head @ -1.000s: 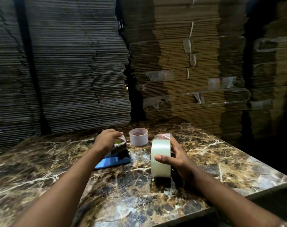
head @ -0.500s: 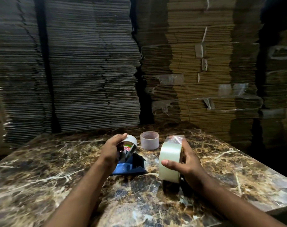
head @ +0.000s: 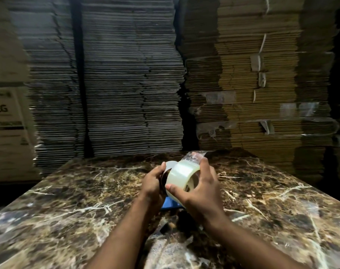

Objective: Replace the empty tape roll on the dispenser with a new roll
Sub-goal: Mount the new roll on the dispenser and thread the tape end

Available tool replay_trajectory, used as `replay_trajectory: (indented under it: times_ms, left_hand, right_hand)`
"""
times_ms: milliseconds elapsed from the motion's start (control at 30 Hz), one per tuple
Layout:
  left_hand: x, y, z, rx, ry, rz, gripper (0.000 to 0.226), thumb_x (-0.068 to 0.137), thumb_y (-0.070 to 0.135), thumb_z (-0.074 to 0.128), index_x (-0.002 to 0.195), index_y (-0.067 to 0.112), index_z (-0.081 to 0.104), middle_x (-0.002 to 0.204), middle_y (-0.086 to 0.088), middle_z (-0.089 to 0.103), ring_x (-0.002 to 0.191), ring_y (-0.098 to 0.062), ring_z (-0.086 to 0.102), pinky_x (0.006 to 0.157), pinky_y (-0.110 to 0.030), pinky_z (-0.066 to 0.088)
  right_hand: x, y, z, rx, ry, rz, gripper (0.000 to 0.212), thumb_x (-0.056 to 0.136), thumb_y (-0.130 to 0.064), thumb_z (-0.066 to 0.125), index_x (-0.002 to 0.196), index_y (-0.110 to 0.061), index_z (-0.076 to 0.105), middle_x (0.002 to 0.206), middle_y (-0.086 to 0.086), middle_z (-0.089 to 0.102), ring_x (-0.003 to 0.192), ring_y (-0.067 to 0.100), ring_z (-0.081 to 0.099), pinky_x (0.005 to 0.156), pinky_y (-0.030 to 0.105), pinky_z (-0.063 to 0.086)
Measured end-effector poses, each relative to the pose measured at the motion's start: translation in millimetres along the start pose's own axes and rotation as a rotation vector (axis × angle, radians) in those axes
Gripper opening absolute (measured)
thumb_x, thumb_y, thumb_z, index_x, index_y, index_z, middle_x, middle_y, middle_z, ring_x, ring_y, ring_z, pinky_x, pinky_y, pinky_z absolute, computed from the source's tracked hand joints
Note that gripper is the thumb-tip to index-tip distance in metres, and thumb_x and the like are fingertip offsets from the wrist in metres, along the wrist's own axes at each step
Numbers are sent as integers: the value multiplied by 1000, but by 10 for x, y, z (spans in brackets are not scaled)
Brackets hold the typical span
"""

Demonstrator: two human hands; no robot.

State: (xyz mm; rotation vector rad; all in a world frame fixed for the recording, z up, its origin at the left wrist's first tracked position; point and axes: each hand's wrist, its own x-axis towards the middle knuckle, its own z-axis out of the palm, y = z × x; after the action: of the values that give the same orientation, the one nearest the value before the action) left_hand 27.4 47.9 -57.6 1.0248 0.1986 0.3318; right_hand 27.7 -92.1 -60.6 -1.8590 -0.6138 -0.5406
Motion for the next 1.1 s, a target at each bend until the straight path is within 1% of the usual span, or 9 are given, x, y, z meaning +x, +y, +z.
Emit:
replay_trajectory:
  times_ms: [133,200,300,467,667,867,967,1033,1100]
  left_hand:
    - [-81,42,22,-63,0,-37,40,97,28,45,116,-4,62,108,-28,65,88,-39,64,86,-50,51]
    - [-113,68,36,-84,12,-60,44,97,28,46,124,-5,57,110,-29,63,86,-39,64,75,-47,57]
    - [-108,73,26,-66,8,-97,42,98,29,44,120,-5,59,90,-25,67,61,-34,69,50,-36,58]
    - [-106,89,25,-18,-15,-92,35,101,25,40,92,-1,61,53,-18,68,39,-27,65,33,-27,50]
    - [-33,79,-34,-33,-35,-112,43,99,23,41,79,-3,69,56,-20,69,43,-29,67,36,-30,53]
    - [-22,39,-30,-12,-102,-71,59,98,3,33,59,2,77,60,-19,71,47,-29,68,46,-34,57]
    - [37,21,-73,-9,-64,-80,50,97,16,38,74,-1,79,70,-22,71,54,-30,69,53,-34,58]
    - [34,40,-101,13,-54,-81,41,88,25,49,100,-6,72,81,-24,70,61,-31,68,58,-36,58]
    - [31,47,-146,-11,-79,-70,55,80,35,55,114,-7,66,90,-26,68,72,-35,68,68,-38,58]
  right_hand:
    - [-50,-15,125,-16,26,-10,99,54,-57,79,138,-39,30,114,-6,37,102,10,46,81,23,48]
    - [-67,-26,177,-26,51,-17,97,55,-55,80,137,-38,32,113,-7,35,100,8,44,79,17,44]
    - [-88,-38,250,-63,72,-29,97,53,-59,76,137,-40,32,113,-8,30,106,13,43,87,26,48]
    - [-127,-58,309,-103,66,-15,99,54,-63,73,139,-44,28,124,-3,33,117,23,45,93,37,52]
    - [-156,-62,339,-123,92,-12,99,56,-62,74,141,-44,26,130,0,32,120,21,40,94,34,49]
    - [-112,-30,346,-83,101,63,100,53,-68,67,140,-48,23,132,1,32,121,22,40,95,38,50]
    - [-73,-9,412,-60,122,70,100,50,-71,65,139,-47,26,129,0,32,119,22,44,95,39,52]
    - [-49,-12,459,-29,153,93,99,50,-70,67,139,-47,29,128,-1,32,118,21,44,94,40,53]
    - [-18,-26,496,-54,164,112,98,54,-67,70,141,-43,30,130,2,33,117,21,43,94,40,51]
